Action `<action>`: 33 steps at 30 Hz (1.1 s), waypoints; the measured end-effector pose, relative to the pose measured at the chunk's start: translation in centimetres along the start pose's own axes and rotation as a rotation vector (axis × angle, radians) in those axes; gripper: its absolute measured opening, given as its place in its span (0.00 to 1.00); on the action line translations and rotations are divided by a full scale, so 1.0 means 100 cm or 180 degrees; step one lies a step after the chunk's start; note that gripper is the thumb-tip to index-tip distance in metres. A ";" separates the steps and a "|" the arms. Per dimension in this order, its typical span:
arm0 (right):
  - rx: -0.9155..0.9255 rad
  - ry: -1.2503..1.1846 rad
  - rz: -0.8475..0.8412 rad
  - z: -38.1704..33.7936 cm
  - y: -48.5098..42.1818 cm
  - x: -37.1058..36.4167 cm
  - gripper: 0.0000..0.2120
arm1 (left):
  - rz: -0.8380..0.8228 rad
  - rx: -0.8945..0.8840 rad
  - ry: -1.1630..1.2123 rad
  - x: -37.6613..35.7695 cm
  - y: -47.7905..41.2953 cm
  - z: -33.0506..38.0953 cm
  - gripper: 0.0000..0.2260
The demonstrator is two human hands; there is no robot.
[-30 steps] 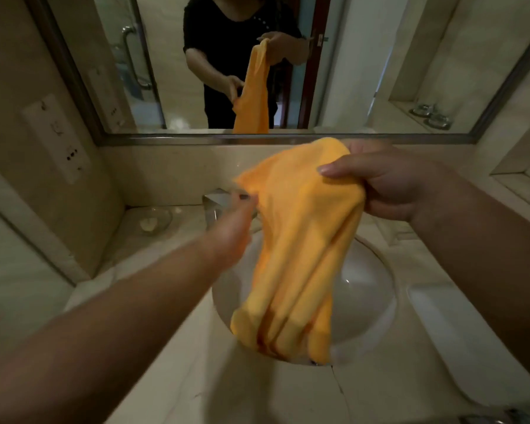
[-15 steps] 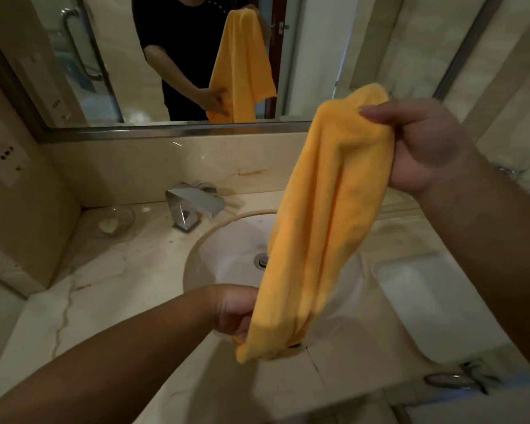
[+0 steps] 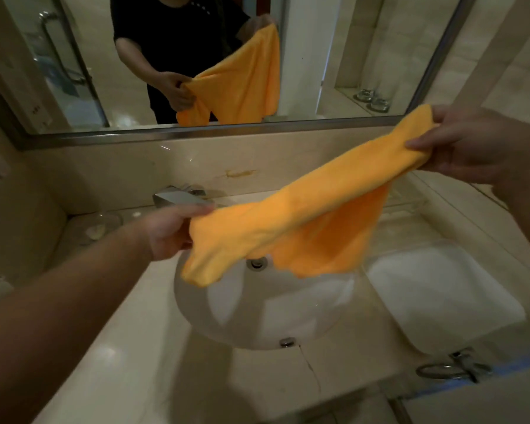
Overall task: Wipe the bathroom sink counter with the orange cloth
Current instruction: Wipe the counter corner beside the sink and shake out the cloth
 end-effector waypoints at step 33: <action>-0.0833 0.1066 0.0078 0.038 -0.027 -0.007 0.31 | 0.0896 -0.0641 0.1650 0.064 0.036 0.031 0.06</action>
Point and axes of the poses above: each hand's wrist, its own y-axis away from the middle knuckle, its own x-axis out of the back of the hand, z = x × y, the point moved 9 cm from there along -y, towards the middle knuckle, and after that the axes turned 9 degrees about x, right-handed, at the moved point
